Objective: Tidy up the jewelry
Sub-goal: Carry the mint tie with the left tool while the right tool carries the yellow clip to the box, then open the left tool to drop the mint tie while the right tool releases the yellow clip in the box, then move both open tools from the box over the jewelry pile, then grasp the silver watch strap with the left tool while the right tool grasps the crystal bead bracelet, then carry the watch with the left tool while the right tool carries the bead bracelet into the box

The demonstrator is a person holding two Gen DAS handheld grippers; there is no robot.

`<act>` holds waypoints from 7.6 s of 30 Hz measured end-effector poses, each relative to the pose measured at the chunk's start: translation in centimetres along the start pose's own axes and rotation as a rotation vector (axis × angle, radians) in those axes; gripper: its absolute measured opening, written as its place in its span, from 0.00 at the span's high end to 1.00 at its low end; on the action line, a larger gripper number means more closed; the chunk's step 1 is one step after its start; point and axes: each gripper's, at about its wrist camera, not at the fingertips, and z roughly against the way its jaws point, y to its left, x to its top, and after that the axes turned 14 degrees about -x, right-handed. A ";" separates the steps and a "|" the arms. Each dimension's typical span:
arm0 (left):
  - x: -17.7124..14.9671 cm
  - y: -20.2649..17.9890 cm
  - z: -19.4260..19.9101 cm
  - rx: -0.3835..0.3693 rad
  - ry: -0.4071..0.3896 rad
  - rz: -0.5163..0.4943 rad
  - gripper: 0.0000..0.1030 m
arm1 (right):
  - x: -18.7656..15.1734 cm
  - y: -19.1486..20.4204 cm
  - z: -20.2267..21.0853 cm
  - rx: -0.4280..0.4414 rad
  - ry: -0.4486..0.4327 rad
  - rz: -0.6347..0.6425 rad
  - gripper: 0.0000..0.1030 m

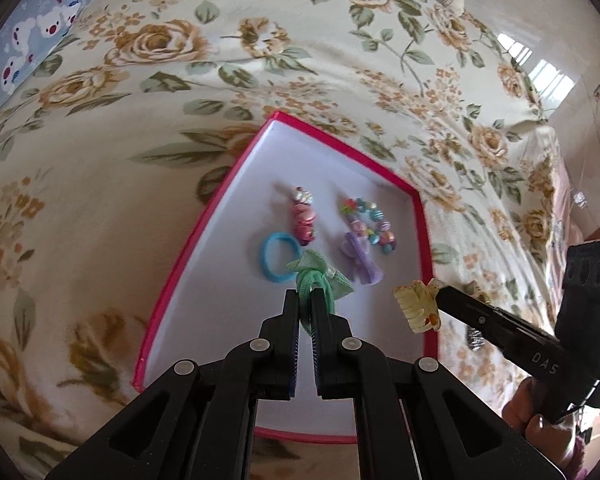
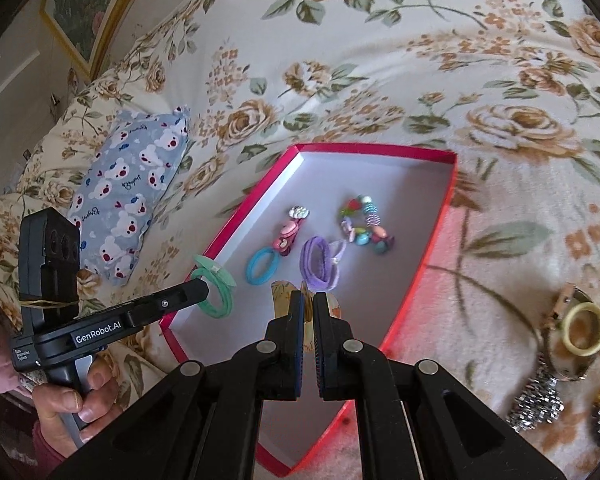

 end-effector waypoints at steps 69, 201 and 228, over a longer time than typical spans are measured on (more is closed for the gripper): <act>-3.5 -8.6 -1.6 -0.046 0.095 -0.157 0.49 | -6.4 -11.0 10.0 -0.148 -0.080 -0.210 0.66; -2.0 0.5 1.3 0.073 0.010 -0.038 0.91 | -2.3 6.0 4.1 0.020 -0.074 0.122 0.93; -1.3 1.0 -2.9 0.172 0.062 -0.081 0.89 | -3.0 2.3 -2.2 -0.137 0.049 0.127 0.93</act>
